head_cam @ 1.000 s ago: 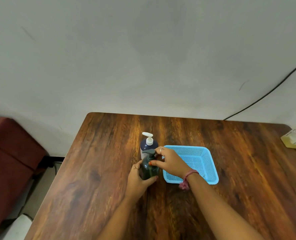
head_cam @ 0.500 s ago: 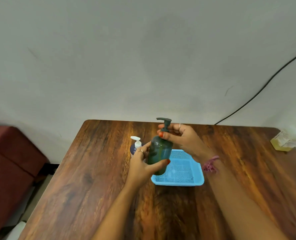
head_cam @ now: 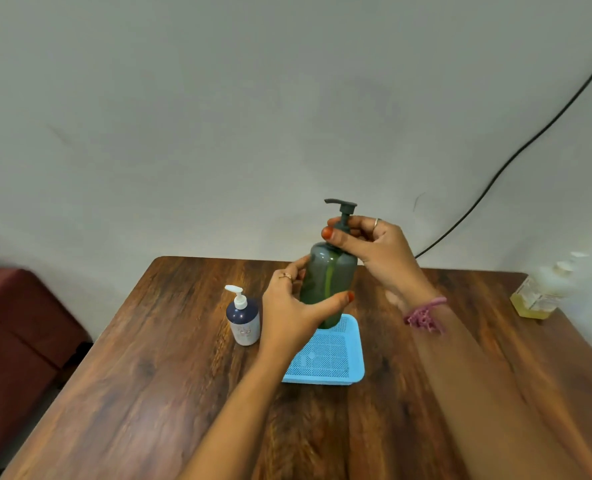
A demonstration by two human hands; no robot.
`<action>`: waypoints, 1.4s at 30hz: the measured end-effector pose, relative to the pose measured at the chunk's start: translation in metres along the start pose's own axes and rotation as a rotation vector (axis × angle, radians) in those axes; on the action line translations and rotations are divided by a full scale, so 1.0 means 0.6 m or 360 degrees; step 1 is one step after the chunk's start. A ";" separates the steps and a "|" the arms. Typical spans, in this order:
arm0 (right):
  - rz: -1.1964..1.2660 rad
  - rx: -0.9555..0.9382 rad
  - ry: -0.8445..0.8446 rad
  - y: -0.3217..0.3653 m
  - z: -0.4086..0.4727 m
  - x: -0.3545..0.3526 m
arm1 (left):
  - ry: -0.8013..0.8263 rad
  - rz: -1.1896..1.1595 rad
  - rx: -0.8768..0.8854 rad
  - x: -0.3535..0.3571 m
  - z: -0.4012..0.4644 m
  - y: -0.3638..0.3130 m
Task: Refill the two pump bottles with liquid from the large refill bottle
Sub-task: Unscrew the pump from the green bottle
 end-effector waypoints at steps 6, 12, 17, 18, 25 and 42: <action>-0.0078 -0.0107 0.0060 0.037 -0.005 -0.037 | 0.0008 -0.0004 0.0031 0.017 0.003 -0.035; -0.0048 -0.0116 0.0335 0.061 0.002 -0.058 | 0.0089 -0.0227 -0.0053 0.028 -0.002 -0.062; -0.0067 -0.0084 0.0613 0.088 -0.006 -0.076 | 0.0047 -0.0228 0.0002 0.029 -0.003 -0.081; -0.0171 -0.0099 0.0579 0.095 -0.009 -0.077 | 0.0021 -0.0205 0.0021 0.029 -0.001 -0.083; -0.0407 -0.0313 0.0035 0.118 -0.021 -0.055 | -0.0075 -0.0122 0.0125 0.032 0.007 -0.104; -0.0116 -0.0210 0.0071 0.122 -0.030 -0.052 | -0.0166 -0.0183 0.0156 0.030 0.011 -0.113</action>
Point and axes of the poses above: each hand's wrist, its own z-axis towards the middle knuckle, its own x-axis out of the palm, y = z × x, the point moved 1 cm from there along z, towards the middle knuckle, and after that the axes turned 9 degrees about x, right-handed, at the moved point
